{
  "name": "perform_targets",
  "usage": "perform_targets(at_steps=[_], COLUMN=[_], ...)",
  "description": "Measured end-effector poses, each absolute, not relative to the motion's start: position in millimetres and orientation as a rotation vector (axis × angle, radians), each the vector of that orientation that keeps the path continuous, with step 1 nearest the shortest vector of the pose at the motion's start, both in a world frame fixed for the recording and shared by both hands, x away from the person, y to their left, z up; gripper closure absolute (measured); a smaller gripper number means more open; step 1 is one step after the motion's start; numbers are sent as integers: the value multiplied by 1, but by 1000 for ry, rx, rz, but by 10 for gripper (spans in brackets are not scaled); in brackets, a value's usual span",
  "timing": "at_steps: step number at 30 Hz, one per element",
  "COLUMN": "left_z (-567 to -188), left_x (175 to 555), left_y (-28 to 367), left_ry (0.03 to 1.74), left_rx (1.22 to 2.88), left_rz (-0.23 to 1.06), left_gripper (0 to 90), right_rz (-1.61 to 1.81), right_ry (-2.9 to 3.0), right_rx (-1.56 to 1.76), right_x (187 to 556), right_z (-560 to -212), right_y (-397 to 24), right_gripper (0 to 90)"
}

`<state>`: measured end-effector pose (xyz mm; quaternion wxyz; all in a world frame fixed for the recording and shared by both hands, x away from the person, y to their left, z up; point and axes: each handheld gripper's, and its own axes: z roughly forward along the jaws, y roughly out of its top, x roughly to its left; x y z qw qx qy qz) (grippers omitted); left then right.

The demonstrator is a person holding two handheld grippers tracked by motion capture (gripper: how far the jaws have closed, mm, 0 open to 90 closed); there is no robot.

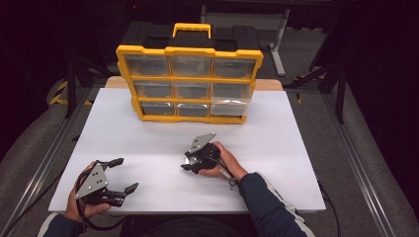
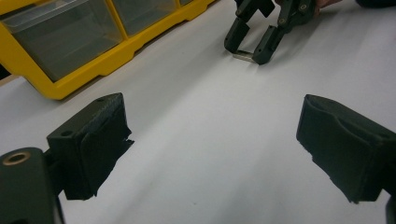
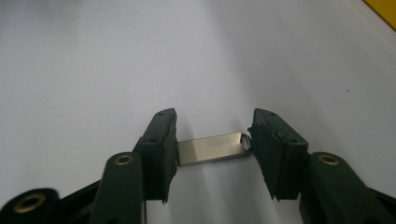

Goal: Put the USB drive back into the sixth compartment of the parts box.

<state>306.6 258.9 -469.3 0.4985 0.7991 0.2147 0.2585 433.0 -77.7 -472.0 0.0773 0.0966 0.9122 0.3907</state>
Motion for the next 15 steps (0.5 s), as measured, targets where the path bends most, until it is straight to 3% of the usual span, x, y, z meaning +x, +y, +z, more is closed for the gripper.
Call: perform_targets(at_steps=[15], left_z=[-468], left_x=[306], left_y=[260], left_ry=[519], left_rx=[1926], left_rz=[627], left_gripper=[100], right_rz=[1161], right_ry=[2693], right_rx=[296], right_x=[425], right_z=[-471], right_y=[-79], right_gripper=[534])
